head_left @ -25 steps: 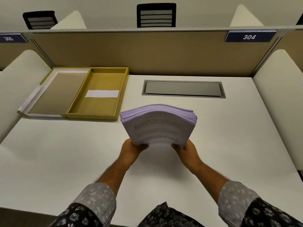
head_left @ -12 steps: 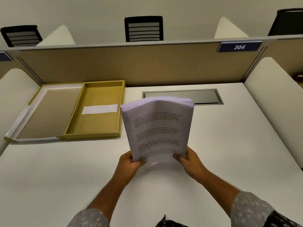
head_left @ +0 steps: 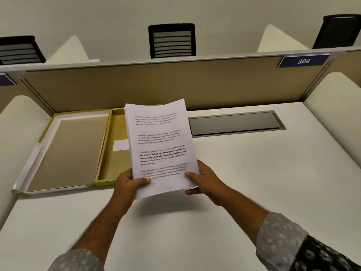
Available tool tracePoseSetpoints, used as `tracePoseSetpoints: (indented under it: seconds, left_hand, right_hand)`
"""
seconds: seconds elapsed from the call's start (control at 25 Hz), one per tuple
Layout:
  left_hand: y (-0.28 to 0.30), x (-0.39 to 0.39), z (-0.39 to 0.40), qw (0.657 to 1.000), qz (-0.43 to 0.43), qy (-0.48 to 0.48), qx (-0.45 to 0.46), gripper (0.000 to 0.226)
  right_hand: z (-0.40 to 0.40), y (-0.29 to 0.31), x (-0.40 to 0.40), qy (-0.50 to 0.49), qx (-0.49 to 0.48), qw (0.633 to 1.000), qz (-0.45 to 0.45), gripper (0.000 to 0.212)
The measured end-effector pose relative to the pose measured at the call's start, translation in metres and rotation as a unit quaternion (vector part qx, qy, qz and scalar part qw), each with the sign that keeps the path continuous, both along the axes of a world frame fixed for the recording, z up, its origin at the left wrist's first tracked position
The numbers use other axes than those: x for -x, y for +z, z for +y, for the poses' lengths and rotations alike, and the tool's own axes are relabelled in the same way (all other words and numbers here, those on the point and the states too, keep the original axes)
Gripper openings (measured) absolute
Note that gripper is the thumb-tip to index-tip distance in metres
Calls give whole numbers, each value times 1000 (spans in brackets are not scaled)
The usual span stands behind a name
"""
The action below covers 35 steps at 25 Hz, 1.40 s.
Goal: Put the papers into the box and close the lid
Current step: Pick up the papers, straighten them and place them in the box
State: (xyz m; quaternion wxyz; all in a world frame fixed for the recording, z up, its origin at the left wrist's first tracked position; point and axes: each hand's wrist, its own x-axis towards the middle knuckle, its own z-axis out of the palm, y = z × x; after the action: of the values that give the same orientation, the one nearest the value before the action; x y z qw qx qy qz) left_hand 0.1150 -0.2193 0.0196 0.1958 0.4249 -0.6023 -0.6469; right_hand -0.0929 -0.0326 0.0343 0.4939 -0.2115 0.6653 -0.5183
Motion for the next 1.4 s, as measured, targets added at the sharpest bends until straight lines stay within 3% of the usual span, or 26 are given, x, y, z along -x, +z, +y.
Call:
tracePoseSetpoints:
  seconds: [0.28,0.6,0.8,1.04,1.16,1.4]
  left_hand:
    - [-14,-10,-109,995,-89,14,-52,43]
    - [-47,-12,-166,990,-129,6,-61,43]
    - [-67,-11,-163,983,-180,-16,-13,51]
    - [-65,-7,-152,982,-179,37,52,58]
    - [-66,-9,-147,980,-185,42,63,58]
    - [-58,-8,-133,970,-189,24,149,56]
  right_hand:
    - [-116,-6,-25,-22,-51,998,-23,46]
    - [-179,-28,-38,-73,-110,991,-36,47]
    - [-181,-50,-45,-84,-138,985,60,52]
    - [-188,-63,-52,-83,-94,975,182,57]
    - [-187,-67,-54,-73,-118,962,236,56]
    - [-181,-59,-58,32,-168,921,349,67]
